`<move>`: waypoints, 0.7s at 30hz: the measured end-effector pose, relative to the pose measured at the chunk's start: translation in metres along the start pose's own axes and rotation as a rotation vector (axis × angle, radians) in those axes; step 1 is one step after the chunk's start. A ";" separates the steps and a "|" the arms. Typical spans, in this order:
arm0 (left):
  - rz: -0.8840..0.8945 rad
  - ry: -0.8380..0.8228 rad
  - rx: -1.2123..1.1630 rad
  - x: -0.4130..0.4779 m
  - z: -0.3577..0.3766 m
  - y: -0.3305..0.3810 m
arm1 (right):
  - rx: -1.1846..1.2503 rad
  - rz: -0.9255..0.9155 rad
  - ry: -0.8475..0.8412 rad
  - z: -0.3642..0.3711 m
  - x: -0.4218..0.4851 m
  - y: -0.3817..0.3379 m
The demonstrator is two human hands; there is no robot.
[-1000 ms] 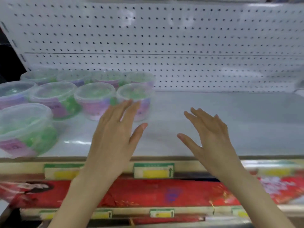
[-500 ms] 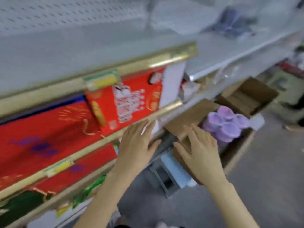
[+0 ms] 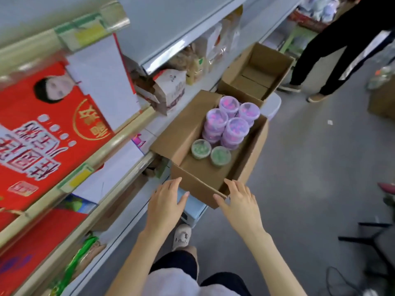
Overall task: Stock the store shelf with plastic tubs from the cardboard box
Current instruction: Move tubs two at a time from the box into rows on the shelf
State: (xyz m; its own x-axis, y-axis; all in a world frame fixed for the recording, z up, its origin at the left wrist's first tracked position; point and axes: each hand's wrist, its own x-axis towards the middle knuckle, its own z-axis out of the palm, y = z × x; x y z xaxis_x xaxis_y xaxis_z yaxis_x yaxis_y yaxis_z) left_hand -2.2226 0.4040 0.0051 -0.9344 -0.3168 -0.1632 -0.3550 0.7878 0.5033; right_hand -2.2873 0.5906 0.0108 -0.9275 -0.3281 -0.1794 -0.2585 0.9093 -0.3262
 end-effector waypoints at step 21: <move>-0.717 -0.184 -0.566 0.242 0.208 -0.009 | 1.251 1.048 -0.471 0.182 0.247 0.106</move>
State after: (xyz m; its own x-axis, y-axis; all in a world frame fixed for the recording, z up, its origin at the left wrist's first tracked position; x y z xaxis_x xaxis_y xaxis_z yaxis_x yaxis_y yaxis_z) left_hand -2.4521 0.4299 -0.2157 -0.5046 -0.5012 -0.7029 -0.8266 0.0455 0.5609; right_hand -2.4946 0.5593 -0.2364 -0.3351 -0.0132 -0.9421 0.9369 0.1015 -0.3347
